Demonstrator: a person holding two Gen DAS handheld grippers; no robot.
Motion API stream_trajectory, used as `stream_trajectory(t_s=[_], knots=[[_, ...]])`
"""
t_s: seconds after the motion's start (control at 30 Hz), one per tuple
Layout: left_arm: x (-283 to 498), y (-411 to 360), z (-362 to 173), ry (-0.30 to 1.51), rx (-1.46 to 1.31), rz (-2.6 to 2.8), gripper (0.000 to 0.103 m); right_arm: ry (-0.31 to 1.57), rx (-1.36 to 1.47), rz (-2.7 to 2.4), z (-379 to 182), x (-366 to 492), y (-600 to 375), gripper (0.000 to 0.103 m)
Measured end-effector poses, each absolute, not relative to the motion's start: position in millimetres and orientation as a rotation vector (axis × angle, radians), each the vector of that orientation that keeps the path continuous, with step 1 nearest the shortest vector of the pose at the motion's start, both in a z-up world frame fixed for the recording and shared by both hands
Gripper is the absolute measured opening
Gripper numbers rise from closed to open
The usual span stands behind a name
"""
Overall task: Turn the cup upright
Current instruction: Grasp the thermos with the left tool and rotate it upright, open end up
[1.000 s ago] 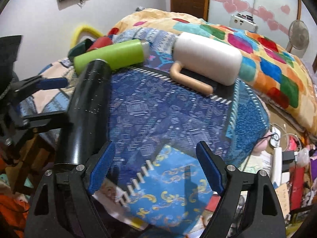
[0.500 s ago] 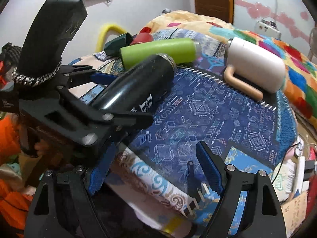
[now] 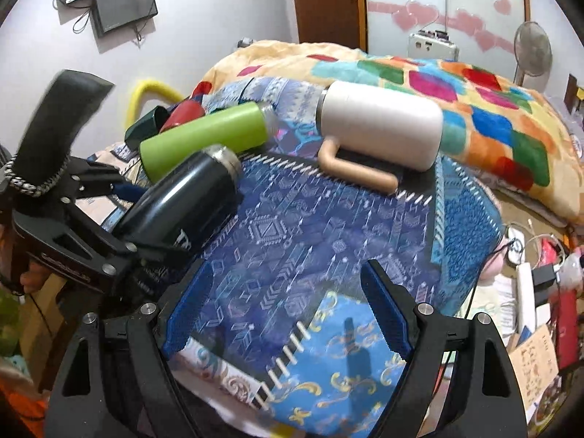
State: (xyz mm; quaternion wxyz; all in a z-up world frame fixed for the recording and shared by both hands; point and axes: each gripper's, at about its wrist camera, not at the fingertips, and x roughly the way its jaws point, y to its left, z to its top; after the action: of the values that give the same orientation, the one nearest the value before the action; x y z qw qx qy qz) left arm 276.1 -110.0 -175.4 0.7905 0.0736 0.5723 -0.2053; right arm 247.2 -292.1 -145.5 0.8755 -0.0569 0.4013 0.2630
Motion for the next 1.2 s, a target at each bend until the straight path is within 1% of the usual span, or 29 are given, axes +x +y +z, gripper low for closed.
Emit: stream_trajectory(t_s=[0.2,0.3,0.77,1.2], knots=[[287,-107,-172,1.206,0.142,-0.414,0.068,0.811,-0.146,0.567,-143,247,-284,0.081],[286,-104,-164,1.175,0.119,-0.423,0.064,0.799,-0.151,0.571,-141,245,-283,0.081],[254,-75,-75,0.870,0.001,-0.436,0.064,0.745,-0.142,0.571,-119,240,-282,0.081],[248,-88,-44,0.721,0.082,-0.424,0.064,0.719,-0.134,0.618,-114,241,-267,0.081]])
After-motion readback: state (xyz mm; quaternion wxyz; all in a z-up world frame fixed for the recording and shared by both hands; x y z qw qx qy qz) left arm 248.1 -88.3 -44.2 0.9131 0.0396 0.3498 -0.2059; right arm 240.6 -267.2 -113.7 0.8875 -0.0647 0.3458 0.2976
